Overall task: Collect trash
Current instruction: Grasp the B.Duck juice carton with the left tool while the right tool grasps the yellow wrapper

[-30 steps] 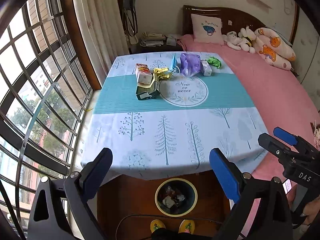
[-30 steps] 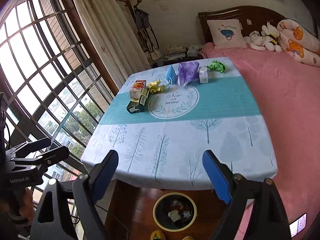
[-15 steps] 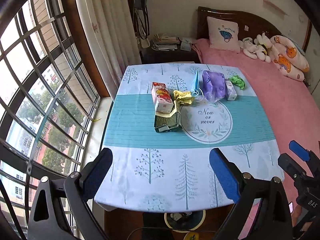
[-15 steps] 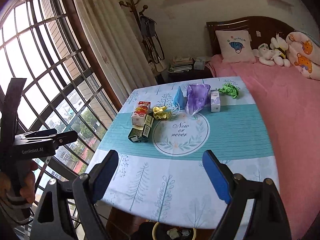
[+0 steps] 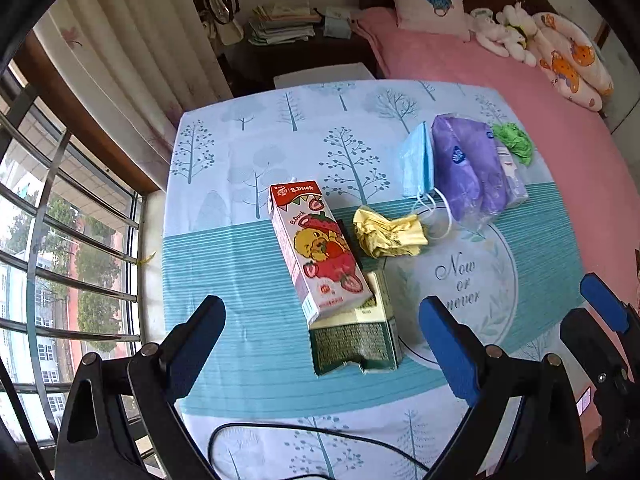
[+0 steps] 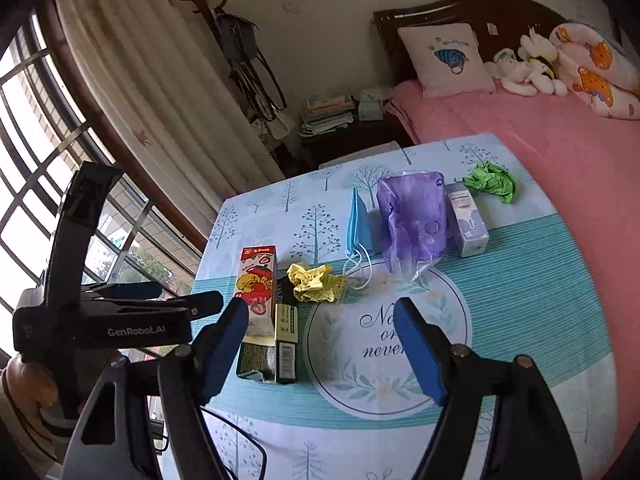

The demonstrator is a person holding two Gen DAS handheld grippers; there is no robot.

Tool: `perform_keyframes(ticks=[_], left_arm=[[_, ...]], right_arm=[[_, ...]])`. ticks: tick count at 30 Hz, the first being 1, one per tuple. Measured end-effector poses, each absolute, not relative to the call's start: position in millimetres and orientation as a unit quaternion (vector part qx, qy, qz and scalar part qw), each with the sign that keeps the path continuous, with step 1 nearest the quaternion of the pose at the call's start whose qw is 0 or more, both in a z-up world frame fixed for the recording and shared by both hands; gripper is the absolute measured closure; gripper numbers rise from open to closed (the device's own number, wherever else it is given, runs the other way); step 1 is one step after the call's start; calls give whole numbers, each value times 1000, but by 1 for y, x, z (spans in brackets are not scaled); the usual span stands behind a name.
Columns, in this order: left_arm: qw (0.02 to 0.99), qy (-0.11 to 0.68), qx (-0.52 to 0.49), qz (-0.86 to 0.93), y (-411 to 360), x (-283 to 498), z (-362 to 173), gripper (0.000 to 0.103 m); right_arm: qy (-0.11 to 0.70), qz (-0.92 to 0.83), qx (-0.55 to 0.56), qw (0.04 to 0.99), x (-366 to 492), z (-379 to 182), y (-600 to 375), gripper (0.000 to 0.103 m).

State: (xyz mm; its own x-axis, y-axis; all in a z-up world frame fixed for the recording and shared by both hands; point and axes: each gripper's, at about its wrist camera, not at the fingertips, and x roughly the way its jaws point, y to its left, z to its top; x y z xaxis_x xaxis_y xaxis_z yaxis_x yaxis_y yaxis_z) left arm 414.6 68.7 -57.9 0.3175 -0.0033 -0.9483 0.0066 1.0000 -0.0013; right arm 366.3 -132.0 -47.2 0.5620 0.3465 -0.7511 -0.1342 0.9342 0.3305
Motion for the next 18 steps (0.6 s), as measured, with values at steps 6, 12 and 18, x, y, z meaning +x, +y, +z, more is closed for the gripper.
perform_keyframes(ticks=[6,12,18], left_arm=[[766,642,-30,1,82,475,-126,7],[730,682,-39,4,84,499,-173,21],[725,685,-75,-13,101,496,-186,38]], right_arm=[[474,112,135,863,417,-74,-120,28],[506,95,165,841,446,-101,-116,30],[539,97,161,821,456,-126,-100,30]])
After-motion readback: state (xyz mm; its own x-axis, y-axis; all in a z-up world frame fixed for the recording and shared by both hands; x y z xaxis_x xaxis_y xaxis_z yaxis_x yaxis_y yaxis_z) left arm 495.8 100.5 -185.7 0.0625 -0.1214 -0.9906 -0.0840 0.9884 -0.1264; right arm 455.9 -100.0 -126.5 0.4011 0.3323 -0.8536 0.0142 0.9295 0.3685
